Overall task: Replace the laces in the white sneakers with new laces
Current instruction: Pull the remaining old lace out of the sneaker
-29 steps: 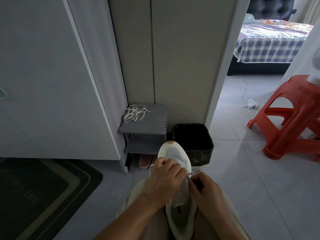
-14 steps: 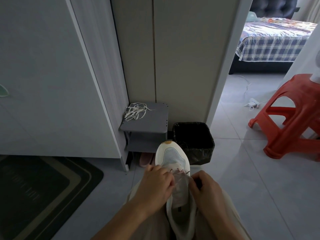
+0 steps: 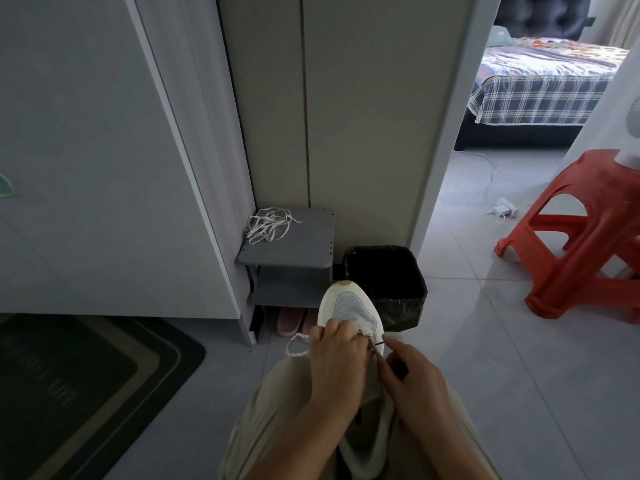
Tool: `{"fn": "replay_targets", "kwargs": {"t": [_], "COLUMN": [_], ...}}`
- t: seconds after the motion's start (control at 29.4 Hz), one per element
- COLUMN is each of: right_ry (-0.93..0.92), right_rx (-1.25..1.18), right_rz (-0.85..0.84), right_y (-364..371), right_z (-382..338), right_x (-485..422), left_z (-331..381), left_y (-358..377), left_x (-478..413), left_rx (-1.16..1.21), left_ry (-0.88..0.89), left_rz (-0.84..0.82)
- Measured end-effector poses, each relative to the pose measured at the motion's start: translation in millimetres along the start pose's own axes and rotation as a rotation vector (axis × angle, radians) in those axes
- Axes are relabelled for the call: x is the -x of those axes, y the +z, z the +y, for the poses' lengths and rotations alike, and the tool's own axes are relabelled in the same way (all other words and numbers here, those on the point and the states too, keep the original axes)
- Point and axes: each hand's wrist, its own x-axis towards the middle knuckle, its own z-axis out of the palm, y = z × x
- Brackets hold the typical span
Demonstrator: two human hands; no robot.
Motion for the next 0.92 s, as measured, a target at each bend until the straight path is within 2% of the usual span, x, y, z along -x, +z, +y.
{"fn": "replay_targets", "kwargs": {"t": [0.14, 0.2, 0.41, 0.75, 0.92], "right_ry": [-0.055, -0.086, -0.074, -0.130, -0.171], "right_rx": [0.007, -0.017, 0.058, 0.121, 0.190], "right_rz": [0.000, 0.014, -0.041, -0.148, -0.130], "right_y": [2, 3, 3, -5, -7], "right_z": [0, 2, 0, -5, -12], "right_x": [-1, -1, 1, -1, 5], "left_z": [-3, -4, -14, -6, -13], "left_y": [10, 13, 16, 8, 1], "left_x": [2, 3, 7, 10, 19], "left_rx": [0.087, 0.103, 0.226, 0.163, 0.205], "left_ry": [-0.020, -0.044, -0.056, -0.040, 0.002], "left_rz": [0.086, 0.076, 0.153, 0.055, 0.035]}}
